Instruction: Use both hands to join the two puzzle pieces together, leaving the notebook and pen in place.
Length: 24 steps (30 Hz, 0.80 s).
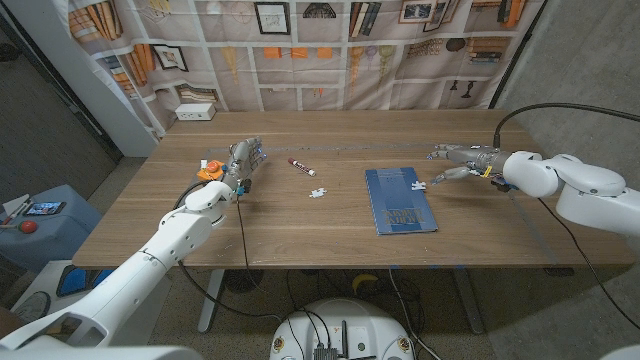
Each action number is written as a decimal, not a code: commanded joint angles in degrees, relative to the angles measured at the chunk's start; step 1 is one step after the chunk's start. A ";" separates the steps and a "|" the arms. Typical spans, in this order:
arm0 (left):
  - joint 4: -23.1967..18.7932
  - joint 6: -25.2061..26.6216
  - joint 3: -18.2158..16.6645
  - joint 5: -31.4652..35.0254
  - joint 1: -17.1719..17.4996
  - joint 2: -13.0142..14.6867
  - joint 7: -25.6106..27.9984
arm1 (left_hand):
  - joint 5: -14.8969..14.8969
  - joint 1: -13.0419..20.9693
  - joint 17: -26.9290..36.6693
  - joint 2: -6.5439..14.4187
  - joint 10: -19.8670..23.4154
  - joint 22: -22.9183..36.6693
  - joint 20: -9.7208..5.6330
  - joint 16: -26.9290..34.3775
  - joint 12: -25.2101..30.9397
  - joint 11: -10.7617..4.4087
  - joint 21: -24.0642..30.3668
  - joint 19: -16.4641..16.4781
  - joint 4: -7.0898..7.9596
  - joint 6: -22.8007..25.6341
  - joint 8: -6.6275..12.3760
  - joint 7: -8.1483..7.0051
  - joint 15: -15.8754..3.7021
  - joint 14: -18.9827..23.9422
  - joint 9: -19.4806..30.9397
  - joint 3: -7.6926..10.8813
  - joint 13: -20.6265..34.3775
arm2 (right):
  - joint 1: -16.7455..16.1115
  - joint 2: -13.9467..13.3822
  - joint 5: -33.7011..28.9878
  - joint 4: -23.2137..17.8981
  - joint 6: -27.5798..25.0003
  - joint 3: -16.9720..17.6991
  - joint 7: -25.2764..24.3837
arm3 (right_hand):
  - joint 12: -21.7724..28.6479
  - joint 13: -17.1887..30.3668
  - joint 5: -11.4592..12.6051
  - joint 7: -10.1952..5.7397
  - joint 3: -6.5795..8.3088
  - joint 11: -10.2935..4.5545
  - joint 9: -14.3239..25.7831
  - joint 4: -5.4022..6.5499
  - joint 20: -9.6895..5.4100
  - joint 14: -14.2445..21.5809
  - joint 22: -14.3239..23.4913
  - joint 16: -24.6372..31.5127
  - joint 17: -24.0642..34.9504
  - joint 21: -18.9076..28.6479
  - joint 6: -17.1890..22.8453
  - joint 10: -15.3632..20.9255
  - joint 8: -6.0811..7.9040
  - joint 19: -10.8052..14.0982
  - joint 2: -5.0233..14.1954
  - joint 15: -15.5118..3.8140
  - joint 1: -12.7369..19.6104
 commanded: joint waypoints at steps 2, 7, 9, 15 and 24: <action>0.08 0.74 0.07 -0.29 -0.29 -0.03 0.09 | 0.13 -0.16 0.06 4.19 0.37 0.16 -0.17 0.14 0.00 -0.12 0.16 0.51 0.28 0.35 0.03 -0.06 0.03 0.36 0.27 0.34 0.34 | 1.19 1.29 -8.48 -1.50 -3.66 -2.74 2.53 | 0.60 0.31 -0.01 0.00 0.69 0.46 0.55 0.05 -0.83 1.01 0.20 0.75 0.15 0.57 0.68 0.22 1.14 1.58 -0.43 0.00 2.18; 0.04 1.10 0.17 -0.39 -0.33 -0.04 0.17 | 0.13 -0.21 0.07 4.20 0.38 0.16 -0.14 0.12 -0.03 -0.08 0.15 0.51 0.34 0.39 0.02 -0.06 0.11 0.35 0.28 0.38 0.34 | 1.25 1.91 -10.04 -1.02 -3.27 -3.21 2.44 | 0.88 0.36 -0.16 -0.37 0.93 0.34 0.82 0.07 -1.46 1.60 0.21 0.96 0.16 0.62 1.66 0.87 1.91 2.19 -1.10 -0.20 3.62; 0.02 1.06 0.13 -0.43 -0.28 -0.10 0.23 | 0.14 -0.23 0.07 4.22 0.39 0.16 -0.17 0.13 -0.03 -0.11 0.14 0.52 0.36 0.40 0.01 -0.11 0.08 0.36 0.28 0.39 0.34 | 1.10 2.15 -10.28 -0.76 -3.06 -3.23 2.08 | 1.00 0.39 -0.25 -0.82 1.09 0.16 1.00 0.09 -1.57 1.84 0.21 1.02 0.16 0.59 2.39 1.23 2.46 2.45 -1.52 -0.47 4.60; -0.38 1.50 0.13 -0.39 -0.14 0.04 0.74 | 0.14 -0.25 0.06 4.22 0.38 0.16 -0.17 0.12 -0.06 -0.03 0.14 0.54 0.38 0.39 -0.02 -0.08 0.06 0.38 0.28 0.42 0.35 | 1.61 3.00 -12.61 -0.09 -2.68 -4.20 2.75 | 1.32 0.42 -0.37 -1.62 1.29 -0.09 1.28 0.13 -1.81 2.61 0.22 1.25 0.15 0.67 3.49 2.30 3.33 3.27 -2.27 -0.93 6.29; -0.85 2.17 0.25 -0.49 -0.01 0.19 1.03 | 0.14 -0.28 0.05 4.24 0.43 0.16 -0.11 0.11 -0.08 -0.09 0.12 0.55 0.41 0.38 -0.05 -0.10 0.10 0.40 0.28 0.45 0.35 | 1.31 4.26 -14.49 0.50 -3.39 -4.54 2.09 | 1.60 0.46 -0.43 -2.31 1.48 -0.63 1.62 0.22 -2.28 3.66 0.23 1.55 0.14 0.71 4.99 3.52 4.50 4.16 -2.99 -1.40 8.37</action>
